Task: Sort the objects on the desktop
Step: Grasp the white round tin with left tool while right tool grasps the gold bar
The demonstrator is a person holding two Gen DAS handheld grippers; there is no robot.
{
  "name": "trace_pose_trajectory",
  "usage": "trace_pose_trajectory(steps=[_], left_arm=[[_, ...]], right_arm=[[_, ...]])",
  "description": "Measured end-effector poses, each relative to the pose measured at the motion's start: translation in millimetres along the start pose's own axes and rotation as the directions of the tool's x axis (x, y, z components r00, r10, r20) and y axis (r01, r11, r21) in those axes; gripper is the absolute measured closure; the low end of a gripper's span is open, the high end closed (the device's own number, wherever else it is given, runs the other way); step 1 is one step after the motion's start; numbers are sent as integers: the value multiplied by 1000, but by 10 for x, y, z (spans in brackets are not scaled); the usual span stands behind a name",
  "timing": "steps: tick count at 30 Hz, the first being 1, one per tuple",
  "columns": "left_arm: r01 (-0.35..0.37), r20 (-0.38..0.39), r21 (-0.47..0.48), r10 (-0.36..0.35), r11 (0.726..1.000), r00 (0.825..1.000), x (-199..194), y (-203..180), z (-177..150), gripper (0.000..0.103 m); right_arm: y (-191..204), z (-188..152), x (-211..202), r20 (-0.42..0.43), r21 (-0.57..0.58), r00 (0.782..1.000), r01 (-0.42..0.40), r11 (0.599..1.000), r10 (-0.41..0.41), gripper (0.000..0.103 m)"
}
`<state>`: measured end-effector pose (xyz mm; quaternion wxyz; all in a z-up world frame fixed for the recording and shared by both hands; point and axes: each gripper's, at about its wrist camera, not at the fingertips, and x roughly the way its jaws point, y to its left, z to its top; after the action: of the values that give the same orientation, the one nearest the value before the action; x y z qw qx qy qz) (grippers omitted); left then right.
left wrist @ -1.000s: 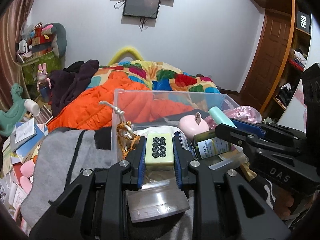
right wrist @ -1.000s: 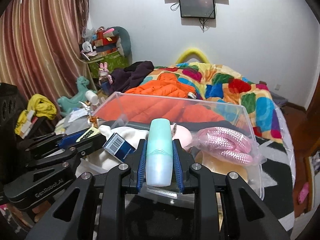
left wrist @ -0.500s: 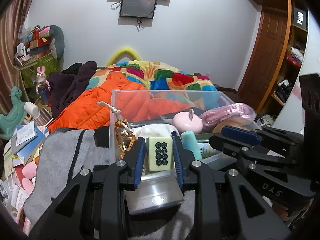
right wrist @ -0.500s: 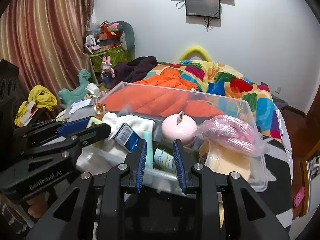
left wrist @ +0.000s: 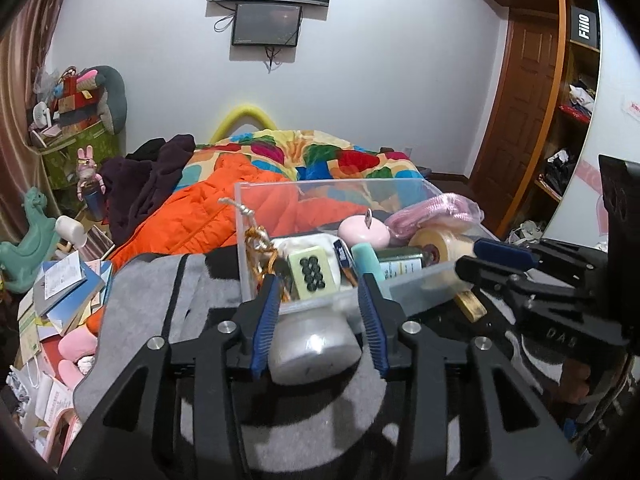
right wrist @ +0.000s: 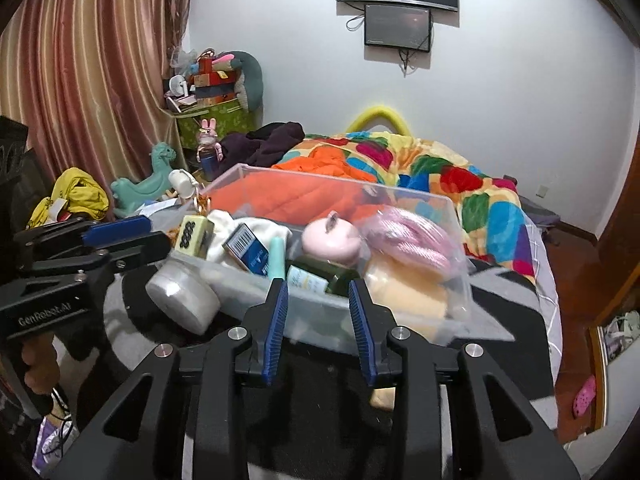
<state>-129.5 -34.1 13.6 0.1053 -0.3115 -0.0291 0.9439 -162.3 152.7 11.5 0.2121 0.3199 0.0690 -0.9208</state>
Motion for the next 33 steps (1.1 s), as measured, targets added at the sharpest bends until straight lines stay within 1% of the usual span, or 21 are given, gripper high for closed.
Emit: trace_pose_trajectory(steps=[2,3,4,7,9,11,12,13,14,16,18,21,23,27,33], left_arm=[[-6,4,-6,6,1000,1000,-45,10,-43,55],[-9,6,-9,9,1000,1000,-64,13,-69,54],[-14,10,-13,15,1000,1000,-79,16,-92,52],[-8,0,-33,8,999,1000,-90,25,-177,45],[-7,-15,-45,6,999,1000,-56,29,-219,43],[-9,-33,-59,7,998,999,-7,28,-277,42],[-11,-36,-64,9,998,999,-2,33,-293,42],[-17,-37,-74,15,997,999,9,35,-320,40],[-31,-37,-87,27,996,999,27,43,-346,35],[-47,-41,-102,43,994,998,62,50,-379,30],[-56,-64,-116,49,992,997,126,51,-398,30],[-50,-86,-132,39,990,996,194,52,-406,29],[-48,-100,-143,34,989,994,247,47,-400,25],[-23,-143,-181,-3,983,990,367,53,-361,24],[-51,-162,-226,14,973,987,529,76,-373,24]], right_arm=[[-52,-46,-49,5,13,1000,11,1000,-11,64],[-77,-76,-76,9,19,1000,18,1000,-18,59],[-105,-111,-109,18,27,999,28,999,-29,56],[-156,-206,-175,27,39,998,57,998,-58,54],[-198,-276,-193,24,50,997,70,996,-71,53],[-221,-333,-186,17,60,996,91,994,-93,49],[-227,-374,-178,14,63,993,120,991,-121,44],[-234,-407,-167,14,64,989,145,987,-147,42],[-244,-442,-153,13,69,986,163,984,-164,41],[-278,-494,-124,2,84,986,167,982,-168,40],[-306,-535,-81,-16,101,987,160,982,-159,40],[-328,-567,1,-43,113,989,148,983,-144,40],[-339,-575,38,-50,110,989,146,983,-141,40],[-353,-537,141,-77,111,986,154,982,-146,40],[-423,-548,278,-127,102,981,163,981,-150,41]])
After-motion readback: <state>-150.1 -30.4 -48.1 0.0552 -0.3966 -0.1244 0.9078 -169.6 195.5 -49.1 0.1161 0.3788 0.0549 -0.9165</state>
